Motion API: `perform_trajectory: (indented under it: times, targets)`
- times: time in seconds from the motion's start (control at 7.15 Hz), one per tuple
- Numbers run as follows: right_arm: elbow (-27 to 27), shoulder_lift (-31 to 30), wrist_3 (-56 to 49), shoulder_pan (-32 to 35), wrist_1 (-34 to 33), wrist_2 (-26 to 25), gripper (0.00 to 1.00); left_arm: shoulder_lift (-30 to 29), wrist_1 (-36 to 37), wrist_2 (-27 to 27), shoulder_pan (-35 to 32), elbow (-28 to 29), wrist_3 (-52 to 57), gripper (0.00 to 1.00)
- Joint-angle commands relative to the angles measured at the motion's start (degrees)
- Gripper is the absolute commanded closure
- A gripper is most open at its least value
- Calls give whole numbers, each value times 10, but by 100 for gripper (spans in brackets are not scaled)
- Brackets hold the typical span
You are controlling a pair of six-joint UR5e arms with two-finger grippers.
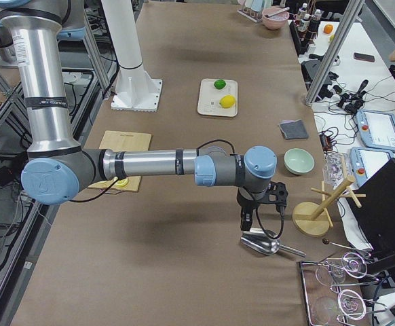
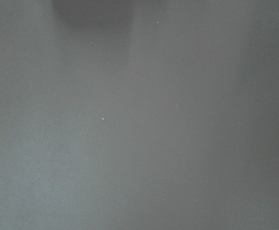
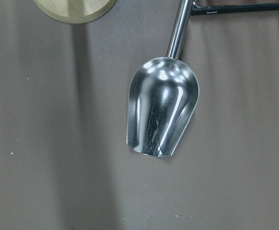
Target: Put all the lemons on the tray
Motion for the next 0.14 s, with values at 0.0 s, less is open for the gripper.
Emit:
perform_trajectory:
  times: [0.0]
  targets:
    - [0, 1, 0, 0, 0, 0, 0, -4, 0, 0, 0, 5, 0, 2]
